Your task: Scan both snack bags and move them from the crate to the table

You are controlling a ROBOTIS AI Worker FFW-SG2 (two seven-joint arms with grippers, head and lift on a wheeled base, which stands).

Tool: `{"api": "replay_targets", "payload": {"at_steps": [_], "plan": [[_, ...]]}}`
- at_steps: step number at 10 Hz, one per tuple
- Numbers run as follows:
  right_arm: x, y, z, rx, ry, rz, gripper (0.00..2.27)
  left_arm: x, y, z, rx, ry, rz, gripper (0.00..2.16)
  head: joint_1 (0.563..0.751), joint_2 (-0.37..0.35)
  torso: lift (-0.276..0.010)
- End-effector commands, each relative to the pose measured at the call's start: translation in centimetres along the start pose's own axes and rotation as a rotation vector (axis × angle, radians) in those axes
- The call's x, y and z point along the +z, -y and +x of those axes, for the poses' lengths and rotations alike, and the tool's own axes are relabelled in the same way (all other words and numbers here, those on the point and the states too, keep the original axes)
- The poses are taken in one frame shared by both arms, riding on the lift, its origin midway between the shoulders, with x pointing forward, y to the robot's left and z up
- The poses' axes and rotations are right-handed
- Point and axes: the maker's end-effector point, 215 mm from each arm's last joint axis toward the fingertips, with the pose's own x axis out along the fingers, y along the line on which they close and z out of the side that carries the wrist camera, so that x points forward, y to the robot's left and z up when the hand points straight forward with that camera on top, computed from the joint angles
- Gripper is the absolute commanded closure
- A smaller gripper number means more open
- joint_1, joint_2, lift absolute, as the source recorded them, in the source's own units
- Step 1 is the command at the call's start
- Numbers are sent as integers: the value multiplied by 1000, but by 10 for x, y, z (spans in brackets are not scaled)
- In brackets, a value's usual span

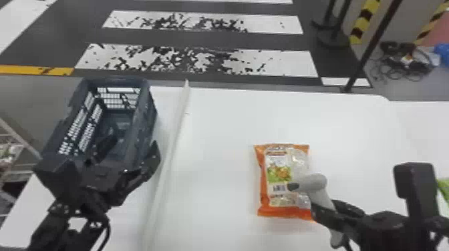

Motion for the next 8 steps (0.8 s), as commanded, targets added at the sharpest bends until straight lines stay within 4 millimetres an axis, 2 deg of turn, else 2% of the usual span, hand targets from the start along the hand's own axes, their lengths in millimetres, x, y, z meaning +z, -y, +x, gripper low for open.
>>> {"api": "replay_targets", "payload": {"at_steps": [1,3,5,8], "plan": [[-4,-23,7,31,-24,-28,2246,1,0,0,-2,3,1,87,695,40,-88],[-5,-38,16,29,-39,-74,2246,0,1,-1,-2,2,0,87,695,79,-88],[-4,-36,22,7,-49,-94,2246,1,1,-1,-5,1,3,87,695,106,-88],[-6,-32,31,-7,-60,-107,2246,0,2,-1,-7,-1,3,87,695,107,-88]]}}
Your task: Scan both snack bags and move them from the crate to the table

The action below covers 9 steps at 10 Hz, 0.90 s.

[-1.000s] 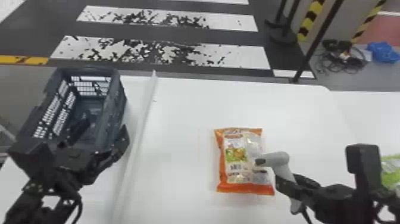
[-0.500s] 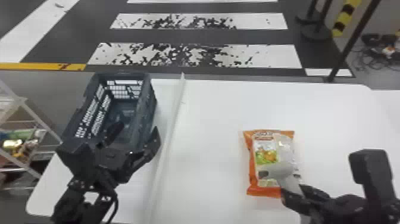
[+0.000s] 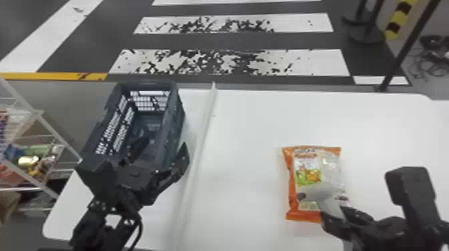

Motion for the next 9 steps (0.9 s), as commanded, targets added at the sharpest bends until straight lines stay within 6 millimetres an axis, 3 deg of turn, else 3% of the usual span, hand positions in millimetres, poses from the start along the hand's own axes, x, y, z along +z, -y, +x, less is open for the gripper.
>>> {"api": "replay_targets", "payload": {"at_steps": [1,6,7,9], "plan": [[0,3,4,-16,-5,-10,2246,1,-1,0,1,1,2,87,695,106,-88],[10,10,0,-39,18,-22,2246,-2,-1,0,2,-3,1,87,695,104,-88],[15,23,-5,-63,33,-9,2246,-2,-1,0,2,-3,1,87,695,102,-88],[27,69,-17,-140,93,28,2246,-2,-1,0,2,-3,1,87,695,59,-88]]}}
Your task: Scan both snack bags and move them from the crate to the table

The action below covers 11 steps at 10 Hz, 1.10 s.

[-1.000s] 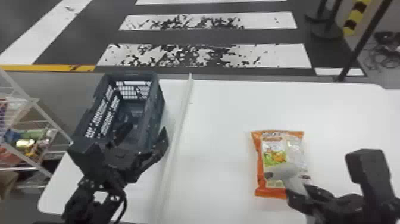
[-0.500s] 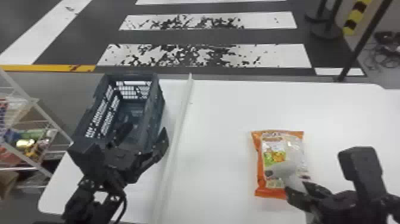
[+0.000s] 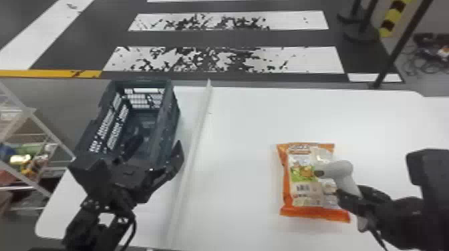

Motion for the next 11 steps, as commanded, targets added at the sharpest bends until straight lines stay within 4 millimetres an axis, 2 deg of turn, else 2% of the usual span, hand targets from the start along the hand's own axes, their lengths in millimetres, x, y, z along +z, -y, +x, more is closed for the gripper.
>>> {"api": "replay_targets", "payload": {"at_steps": [1,4,5,6,7,9,11], "plan": [[17,45,0,-82,88,13,2246,-1,0,0,1,-1,-2,87,695,24,-88],[24,117,16,-218,191,7,2246,-2,0,-1,0,-3,-3,87,695,-70,-88],[14,135,25,-243,192,17,2246,-3,1,0,-1,-6,-5,87,695,-101,-88],[16,155,33,-278,236,6,2246,-3,1,0,-1,-6,-5,87,695,-127,-88],[7,170,43,-293,237,15,2246,-2,1,0,-1,-4,-4,87,695,-150,-88],[-6,193,58,-312,225,22,2250,-2,2,0,-3,-4,-5,87,695,-181,-88],[-16,201,65,-307,208,35,2246,0,3,1,-6,-1,-4,87,695,-203,-88]]}}
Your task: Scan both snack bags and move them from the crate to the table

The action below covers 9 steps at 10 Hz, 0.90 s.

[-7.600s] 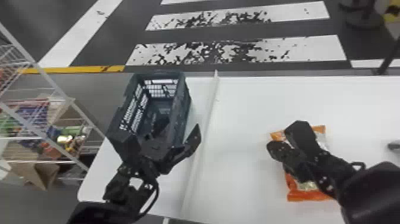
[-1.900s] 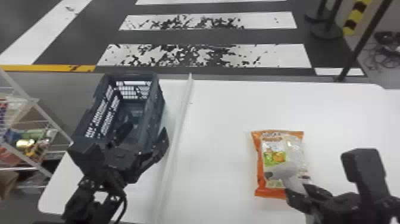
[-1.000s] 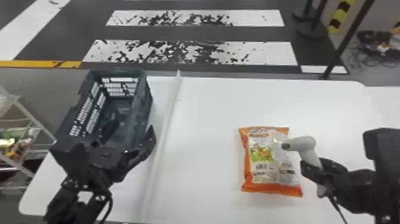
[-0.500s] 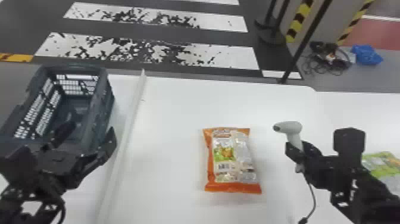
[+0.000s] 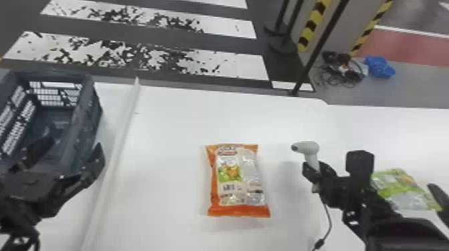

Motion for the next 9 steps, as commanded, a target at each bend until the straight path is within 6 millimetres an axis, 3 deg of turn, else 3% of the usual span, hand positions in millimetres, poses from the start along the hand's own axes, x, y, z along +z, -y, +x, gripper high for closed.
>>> {"api": "replay_targets", "payload": {"at_steps": [1,7,8,9], "plan": [[-8,5,5,-3,-17,3,2246,-1,1,1,-4,-3,1,87,695,-211,-88],[-27,13,12,-10,-61,10,2233,0,2,2,-7,-1,4,87,695,-235,-88],[-29,11,13,-6,-62,12,2162,0,2,2,-6,-1,3,87,695,-236,-88],[-30,10,13,-4,-62,13,1878,1,2,2,-6,1,3,87,695,-237,-88]]}}
